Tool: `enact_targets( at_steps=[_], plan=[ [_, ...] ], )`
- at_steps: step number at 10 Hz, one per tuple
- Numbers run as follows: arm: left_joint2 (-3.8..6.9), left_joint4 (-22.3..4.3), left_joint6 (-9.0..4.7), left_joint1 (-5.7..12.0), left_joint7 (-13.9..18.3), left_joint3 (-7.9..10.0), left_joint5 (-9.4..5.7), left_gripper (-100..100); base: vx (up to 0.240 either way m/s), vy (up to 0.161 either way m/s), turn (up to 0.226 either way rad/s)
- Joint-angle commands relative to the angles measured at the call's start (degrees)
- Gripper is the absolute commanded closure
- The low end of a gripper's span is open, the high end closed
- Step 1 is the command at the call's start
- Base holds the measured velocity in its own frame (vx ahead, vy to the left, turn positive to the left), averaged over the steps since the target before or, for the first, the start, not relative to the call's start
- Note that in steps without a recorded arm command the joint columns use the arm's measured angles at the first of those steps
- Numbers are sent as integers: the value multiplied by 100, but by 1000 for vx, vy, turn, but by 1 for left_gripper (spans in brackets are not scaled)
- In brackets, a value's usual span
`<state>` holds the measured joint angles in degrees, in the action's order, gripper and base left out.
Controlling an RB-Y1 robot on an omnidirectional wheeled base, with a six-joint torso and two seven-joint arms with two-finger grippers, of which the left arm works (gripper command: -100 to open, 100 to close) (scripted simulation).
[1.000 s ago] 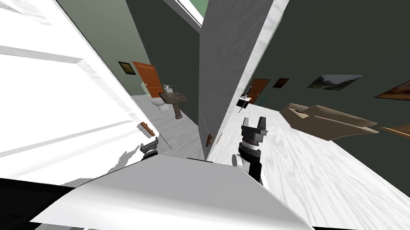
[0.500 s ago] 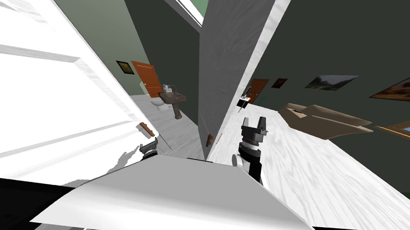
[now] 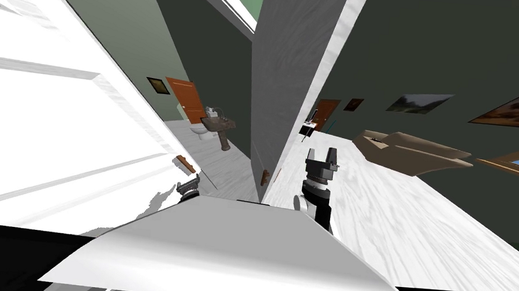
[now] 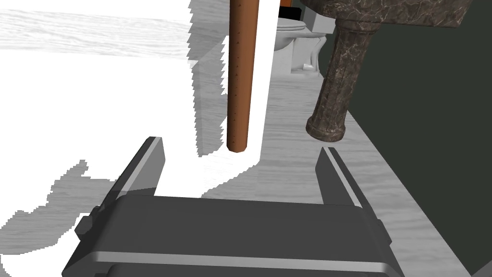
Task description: Pull the door open
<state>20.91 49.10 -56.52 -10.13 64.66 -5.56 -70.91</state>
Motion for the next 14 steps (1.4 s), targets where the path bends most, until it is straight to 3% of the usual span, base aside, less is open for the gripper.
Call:
enact_targets(
  at_steps=[1, 14],
  plan=[
    [0, 0, 0, -1, 0, 0, 0, -100, -12, 18, 18],
    [-32, -52, -27, -5, 9, 54, -69, -100, 3, 6, -19]
  ],
)
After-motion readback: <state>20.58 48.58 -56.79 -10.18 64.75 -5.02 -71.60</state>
